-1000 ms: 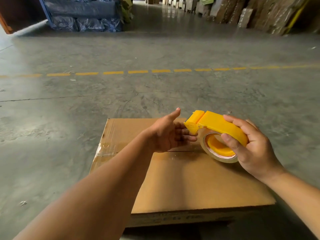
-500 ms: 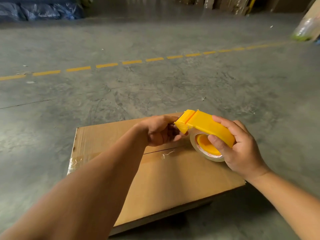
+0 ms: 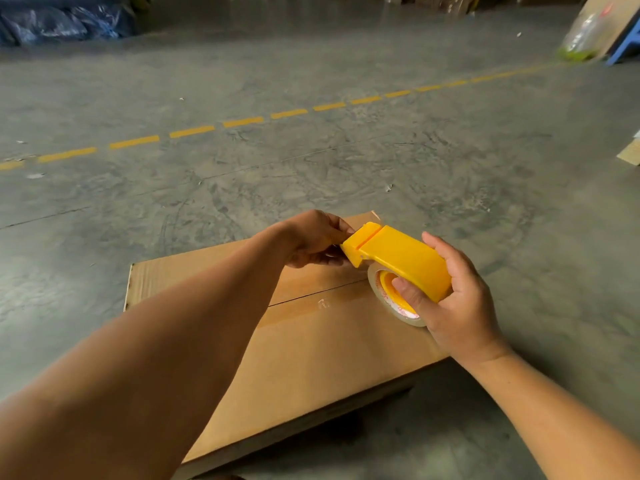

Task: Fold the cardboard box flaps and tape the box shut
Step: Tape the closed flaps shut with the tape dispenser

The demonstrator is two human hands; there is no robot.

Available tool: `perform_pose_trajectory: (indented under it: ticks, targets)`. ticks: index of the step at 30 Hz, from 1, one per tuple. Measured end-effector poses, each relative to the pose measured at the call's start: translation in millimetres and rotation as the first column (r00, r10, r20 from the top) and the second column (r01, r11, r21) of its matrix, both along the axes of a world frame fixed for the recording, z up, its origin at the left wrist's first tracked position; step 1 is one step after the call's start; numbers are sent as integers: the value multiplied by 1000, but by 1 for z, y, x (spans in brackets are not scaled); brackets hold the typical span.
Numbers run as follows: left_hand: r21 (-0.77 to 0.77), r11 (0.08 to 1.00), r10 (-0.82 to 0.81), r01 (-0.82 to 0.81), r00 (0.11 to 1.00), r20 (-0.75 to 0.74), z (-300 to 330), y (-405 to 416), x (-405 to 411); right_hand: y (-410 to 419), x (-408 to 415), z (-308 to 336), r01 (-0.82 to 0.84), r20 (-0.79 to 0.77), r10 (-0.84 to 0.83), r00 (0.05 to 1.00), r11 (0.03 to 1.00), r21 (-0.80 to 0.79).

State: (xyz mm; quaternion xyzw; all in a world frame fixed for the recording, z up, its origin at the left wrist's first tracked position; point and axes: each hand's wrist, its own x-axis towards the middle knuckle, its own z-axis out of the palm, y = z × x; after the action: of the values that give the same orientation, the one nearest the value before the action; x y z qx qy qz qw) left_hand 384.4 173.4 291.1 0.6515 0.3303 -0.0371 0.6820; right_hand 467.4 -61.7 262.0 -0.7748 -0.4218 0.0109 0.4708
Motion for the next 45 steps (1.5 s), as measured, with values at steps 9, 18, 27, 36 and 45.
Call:
perform_pose_trajectory:
  ticks: [9, 18, 27, 36, 45]
  targets:
    - [325, 938, -107, 121, 992, -63, 9, 3, 19, -3, -4, 4, 111, -77, -114, 991, 993, -39]
    - [158, 948, -274, 277, 961, -41, 5, 2, 24, -16, -3, 0, 78, -175, -75, 982, 997, 11]
    - [321, 911, -253, 258, 966, -59, 3, 2, 41, -13, 0, 2, 67, -253, -66, 965, 998, -5]
    - [296, 920, -250, 257, 966, -63, 2, 3, 48, -19, 11, -2, -37, -480, 45, 876, 999, 25]
    - [289, 923, -245, 253, 967, -63, 0, 4, 53, -13, 22, 3, -135, -697, 73, 714, 990, -34]
